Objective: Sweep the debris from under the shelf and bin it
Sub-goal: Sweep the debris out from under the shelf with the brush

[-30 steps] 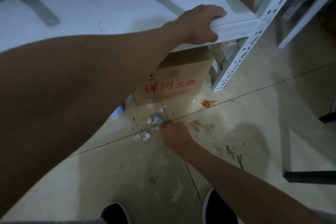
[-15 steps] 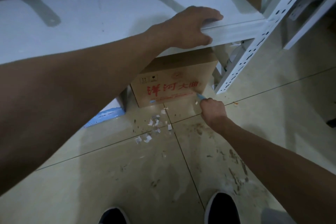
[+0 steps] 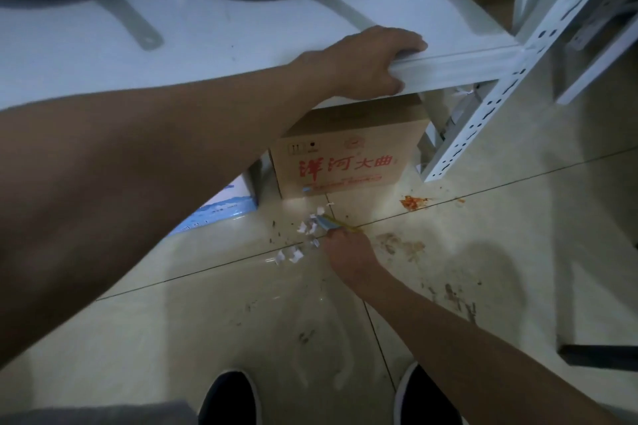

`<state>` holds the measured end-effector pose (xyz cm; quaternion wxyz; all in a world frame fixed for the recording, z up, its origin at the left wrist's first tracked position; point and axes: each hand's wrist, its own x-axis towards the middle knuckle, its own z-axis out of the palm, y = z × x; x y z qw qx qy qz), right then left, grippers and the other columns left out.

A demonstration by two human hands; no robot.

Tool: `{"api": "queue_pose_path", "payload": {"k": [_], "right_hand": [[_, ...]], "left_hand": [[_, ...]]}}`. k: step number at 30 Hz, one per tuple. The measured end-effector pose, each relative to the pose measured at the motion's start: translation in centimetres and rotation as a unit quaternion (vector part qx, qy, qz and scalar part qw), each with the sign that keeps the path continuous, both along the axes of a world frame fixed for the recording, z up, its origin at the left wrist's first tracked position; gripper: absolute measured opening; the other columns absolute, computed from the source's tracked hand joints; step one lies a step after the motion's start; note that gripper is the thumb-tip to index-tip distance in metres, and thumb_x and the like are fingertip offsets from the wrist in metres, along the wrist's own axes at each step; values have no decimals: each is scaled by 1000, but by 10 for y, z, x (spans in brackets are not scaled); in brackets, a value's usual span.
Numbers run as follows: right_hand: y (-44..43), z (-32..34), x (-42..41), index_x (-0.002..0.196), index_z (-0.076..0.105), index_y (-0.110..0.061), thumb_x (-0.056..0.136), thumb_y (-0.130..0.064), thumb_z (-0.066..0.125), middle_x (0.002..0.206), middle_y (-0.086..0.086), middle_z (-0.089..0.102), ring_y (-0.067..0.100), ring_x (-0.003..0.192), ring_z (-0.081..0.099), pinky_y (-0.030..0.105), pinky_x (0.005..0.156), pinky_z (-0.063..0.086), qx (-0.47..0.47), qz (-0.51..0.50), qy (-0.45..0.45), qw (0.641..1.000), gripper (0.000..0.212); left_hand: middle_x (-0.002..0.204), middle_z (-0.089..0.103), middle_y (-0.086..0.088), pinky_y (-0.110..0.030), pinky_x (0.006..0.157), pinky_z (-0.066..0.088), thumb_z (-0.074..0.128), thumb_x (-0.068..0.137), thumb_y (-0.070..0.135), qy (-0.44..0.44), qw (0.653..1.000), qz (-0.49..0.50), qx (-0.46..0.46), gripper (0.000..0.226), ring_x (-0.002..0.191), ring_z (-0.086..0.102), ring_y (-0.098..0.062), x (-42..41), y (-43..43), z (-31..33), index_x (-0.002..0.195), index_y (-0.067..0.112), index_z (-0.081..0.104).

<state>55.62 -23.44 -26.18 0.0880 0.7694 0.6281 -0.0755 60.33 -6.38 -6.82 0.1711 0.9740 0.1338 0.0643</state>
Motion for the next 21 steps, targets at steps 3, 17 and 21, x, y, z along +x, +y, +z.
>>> {"api": "queue_pose_path", "payload": {"k": [3,17,21], "right_hand": [[-2,18,0,108,65,-4,89,-8,54,98,13,69,24,85,70,32,70,54,-17,-24,17,999,22],[40,34,37,119,57,-7,95,-12,45,110,11,63,27,96,65,31,71,45,-22,-125,-1,992,27],[46,21,28,119,55,-6,96,-10,44,115,11,60,27,101,63,32,77,46,-44,-114,-20,992,26]], "left_hand": [[155,35,7,-36,113,29,60,91,32,18,1000,10,9,64,139,34,-16,-25,1,3,149,29,33],[154,36,8,-36,109,32,59,87,53,-19,995,84,51,70,139,35,-16,-118,40,-1,148,29,36],[159,28,10,-39,113,27,60,87,54,-1,995,84,53,75,144,28,-16,-129,50,-13,151,33,30]]}}
